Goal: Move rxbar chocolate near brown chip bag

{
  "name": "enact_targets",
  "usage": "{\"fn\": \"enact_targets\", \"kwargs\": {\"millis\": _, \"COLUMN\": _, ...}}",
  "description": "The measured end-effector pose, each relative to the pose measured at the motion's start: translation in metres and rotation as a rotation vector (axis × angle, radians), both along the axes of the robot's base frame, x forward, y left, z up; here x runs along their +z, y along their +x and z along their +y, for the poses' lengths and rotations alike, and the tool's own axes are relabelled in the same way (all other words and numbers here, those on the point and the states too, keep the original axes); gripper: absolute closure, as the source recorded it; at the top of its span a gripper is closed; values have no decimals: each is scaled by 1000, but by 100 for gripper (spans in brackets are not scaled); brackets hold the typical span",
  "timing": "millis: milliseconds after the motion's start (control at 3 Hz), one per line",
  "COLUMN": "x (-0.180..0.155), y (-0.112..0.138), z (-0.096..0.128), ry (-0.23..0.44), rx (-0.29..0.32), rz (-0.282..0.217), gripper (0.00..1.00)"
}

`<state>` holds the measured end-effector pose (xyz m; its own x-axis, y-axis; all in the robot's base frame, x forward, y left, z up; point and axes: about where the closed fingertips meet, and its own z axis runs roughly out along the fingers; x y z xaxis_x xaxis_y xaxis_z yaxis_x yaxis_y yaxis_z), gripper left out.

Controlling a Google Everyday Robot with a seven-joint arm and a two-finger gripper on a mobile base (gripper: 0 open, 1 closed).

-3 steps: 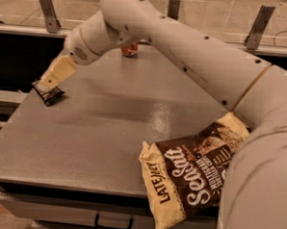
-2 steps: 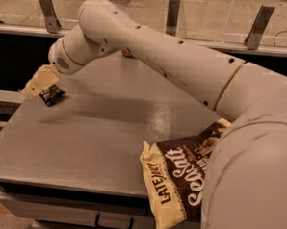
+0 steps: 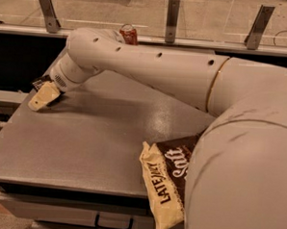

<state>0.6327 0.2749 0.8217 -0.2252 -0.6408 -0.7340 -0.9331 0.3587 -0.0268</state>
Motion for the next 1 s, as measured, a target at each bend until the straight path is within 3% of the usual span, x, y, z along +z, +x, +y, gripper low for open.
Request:
{"fn": "enact_targets", "kwargs": {"millis": 333, "x": -13, "y": 5, "z": -6, "ry": -9, "rx": -52, "rz": 2, "gripper": 24}}
{"fn": "enact_targets", "kwargs": {"millis": 1000, "x": -2, "y": 5, "z": -6, "ry": -9, "rx": -52, "rz": 2, "gripper": 71}}
